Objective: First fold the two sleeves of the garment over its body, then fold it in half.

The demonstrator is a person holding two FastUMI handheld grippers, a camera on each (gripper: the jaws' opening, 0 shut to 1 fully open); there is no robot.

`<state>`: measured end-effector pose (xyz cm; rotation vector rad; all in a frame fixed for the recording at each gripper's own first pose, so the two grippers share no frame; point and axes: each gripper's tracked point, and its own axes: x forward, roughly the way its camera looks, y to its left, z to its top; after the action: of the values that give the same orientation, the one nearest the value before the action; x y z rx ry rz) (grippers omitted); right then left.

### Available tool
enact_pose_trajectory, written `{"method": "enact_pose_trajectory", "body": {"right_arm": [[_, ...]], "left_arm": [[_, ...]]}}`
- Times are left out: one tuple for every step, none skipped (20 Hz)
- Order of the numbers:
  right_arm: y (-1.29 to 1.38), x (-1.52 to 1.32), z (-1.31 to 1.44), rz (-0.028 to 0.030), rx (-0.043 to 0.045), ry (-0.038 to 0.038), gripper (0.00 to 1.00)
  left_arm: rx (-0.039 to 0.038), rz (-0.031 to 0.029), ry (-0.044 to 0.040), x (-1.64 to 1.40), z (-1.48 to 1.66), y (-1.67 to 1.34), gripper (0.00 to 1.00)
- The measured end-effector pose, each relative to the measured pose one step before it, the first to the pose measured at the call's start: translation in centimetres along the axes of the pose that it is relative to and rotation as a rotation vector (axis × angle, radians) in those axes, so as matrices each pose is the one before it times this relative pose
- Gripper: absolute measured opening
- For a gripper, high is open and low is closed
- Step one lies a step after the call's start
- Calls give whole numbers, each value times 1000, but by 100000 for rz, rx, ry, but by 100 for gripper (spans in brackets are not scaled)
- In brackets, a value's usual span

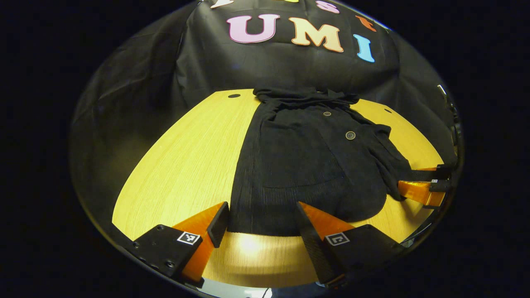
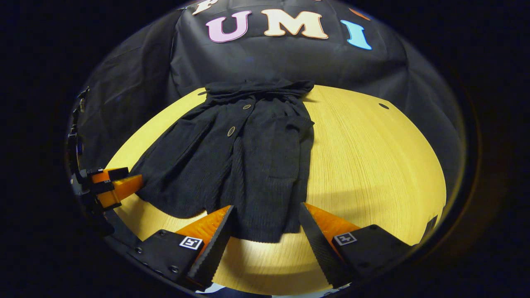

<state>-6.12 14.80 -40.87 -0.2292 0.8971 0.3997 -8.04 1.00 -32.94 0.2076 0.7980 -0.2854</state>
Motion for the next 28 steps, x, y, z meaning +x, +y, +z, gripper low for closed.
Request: {"method": "enact_pose_trajectory", "body": {"right_arm": [[-77,-151,93,-92,555,14,98],[49,48,-26,-128,430,43,97],[68,-69,47,57,378,13,93],[72,125,9,17,238,88,90],[-6,-10,46,-239,-305,89,87],[148,-46,-14,347,-108,-40,83],[-27,-50,96,-201,615,-101,73],[60,125,-53,-70,-173,-51,63],[126,20,-69,587,-145,170,65],[193,53,33,467,66,254,63],[47,-66,8,116,375,257,54],[99,17,44,727,72,7,52],[105,112,-20,954,1109,516,41],[-2,-112,41,383,970,-276,29],[45,-55,-16,-103,381,549,22],[22,-6,-27,355,-758,-395,18],[-3,7,-65,-189,-523,386,17],[-91,-1,18,228,-669,-252,13],[-20,51,37,96,-29,-9,14],[14,18,-13,180,32,80,13],[4,209,-44,757,128,703,14],[79,-116,63,586,-6,299,11],[-26,-460,12,137,-431,234,8],[48,179,-43,-293,-797,21,7],[-94,231,141,-184,-769,454,5],[-26,-95,-87,69,-627,697,4],[-93,-35,74,369,-90,462,3],[2,-150,-2,557,1055,332,3]], "left_arm": [[-513,-612,-15,-14,86,105,90],[220,-472,-4,2,-93,179,89],[313,-278,78,-43,25,-4,85],[56,-463,44,56,-52,139,82],[4,-168,164,20,22,74,78],[111,-240,265,-113,-4,88,75],[-51,-120,311,23,-59,-73,73],[-182,-193,355,14,-13,-64,73],[-115,-375,128,-30,87,90,73],[-1278,-316,-87,-54,262,219,69],[-1995,471,-275,-155,209,241,52],[-1808,449,-70,339,-50,-52,35],[-1850,274,-305,128,-47,-161,25],[-1450,-6,-316,67,45,9,18],[-338,410,-354,30,62,-57,8],[604,80,-40,-121,-63,-94,5],[1192,-26,125,76,-9,-53,2],[704,172,-49,84,-77,81,2],[-247,-137,113,100,73,-4,0],[-695,-126,209,-123,71,86,0],[-836,-231,191,161,145,-76,0],[-989,-222,246,-23,-121,-23,0],[-735,-78,234,154,98,-59,0],[-467,156,738,-42,-46,10,0],[223,339,800,6,-42,-59,0],[661,141,670,68,56,-90,0],[404,120,525,67,88,-11,0],[-438,256,306,15,114,83,0]]}}
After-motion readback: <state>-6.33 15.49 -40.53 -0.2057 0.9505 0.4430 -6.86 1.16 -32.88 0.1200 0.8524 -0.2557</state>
